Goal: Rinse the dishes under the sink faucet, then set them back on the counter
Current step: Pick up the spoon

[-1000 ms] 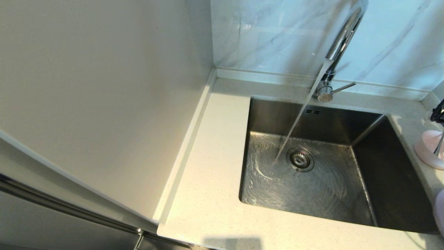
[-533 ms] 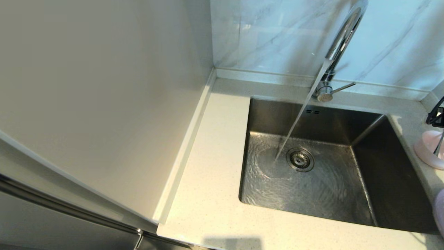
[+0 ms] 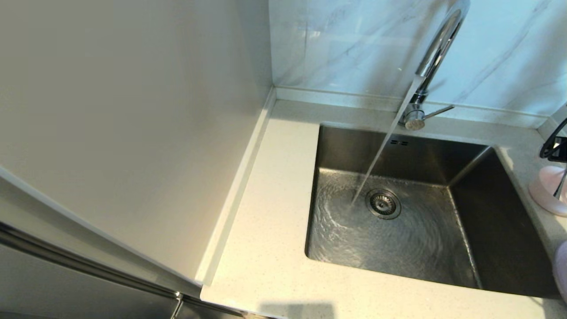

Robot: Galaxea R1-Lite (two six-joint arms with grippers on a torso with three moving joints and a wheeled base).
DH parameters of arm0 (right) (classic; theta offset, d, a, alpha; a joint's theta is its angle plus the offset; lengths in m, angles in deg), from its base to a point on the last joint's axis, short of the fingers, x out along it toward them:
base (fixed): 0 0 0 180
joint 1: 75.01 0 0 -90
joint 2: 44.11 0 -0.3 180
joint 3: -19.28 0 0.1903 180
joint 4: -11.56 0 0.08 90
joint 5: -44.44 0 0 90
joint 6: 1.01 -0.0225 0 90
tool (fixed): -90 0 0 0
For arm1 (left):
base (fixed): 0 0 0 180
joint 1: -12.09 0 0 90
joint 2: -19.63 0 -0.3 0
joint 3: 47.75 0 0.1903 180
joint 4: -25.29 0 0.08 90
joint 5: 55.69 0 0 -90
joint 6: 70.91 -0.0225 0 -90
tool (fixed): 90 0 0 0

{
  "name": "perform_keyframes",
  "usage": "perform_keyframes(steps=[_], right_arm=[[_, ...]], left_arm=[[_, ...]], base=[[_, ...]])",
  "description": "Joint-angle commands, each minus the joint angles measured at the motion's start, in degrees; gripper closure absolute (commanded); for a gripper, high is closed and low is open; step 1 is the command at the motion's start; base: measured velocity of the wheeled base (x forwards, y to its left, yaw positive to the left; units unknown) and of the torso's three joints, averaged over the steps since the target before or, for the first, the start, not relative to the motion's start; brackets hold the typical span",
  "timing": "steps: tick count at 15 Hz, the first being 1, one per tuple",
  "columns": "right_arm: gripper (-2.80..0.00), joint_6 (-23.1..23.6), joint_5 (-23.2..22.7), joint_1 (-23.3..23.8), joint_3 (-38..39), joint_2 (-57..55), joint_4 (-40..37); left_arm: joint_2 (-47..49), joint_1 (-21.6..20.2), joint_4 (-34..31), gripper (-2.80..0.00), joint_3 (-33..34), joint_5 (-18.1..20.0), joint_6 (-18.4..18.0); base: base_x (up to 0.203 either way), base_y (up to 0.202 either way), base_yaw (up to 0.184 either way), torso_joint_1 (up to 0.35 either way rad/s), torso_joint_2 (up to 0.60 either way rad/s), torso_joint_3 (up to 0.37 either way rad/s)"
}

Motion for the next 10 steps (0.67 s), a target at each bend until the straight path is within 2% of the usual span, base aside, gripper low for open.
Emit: perform_keyframes(steps=[1, 10], right_arm=[[-2.80, 0.0, 0.1, 0.0, -1.2, -1.2, -0.2], [-2.80, 0.1, 0.2, 0.5, -3.7, -3.4, -0.5]], left_arm=[[0.0, 0.0, 0.0, 0.00, 0.0, 0.0, 0.0], [0.0, 0.0, 0.0, 0.00, 0.0, 0.0, 0.0]], base=[[0.000, 0.000, 0.000, 0.000, 0.00, 0.000], [0.000, 0.000, 0.000, 0.000, 0.00, 0.000]])
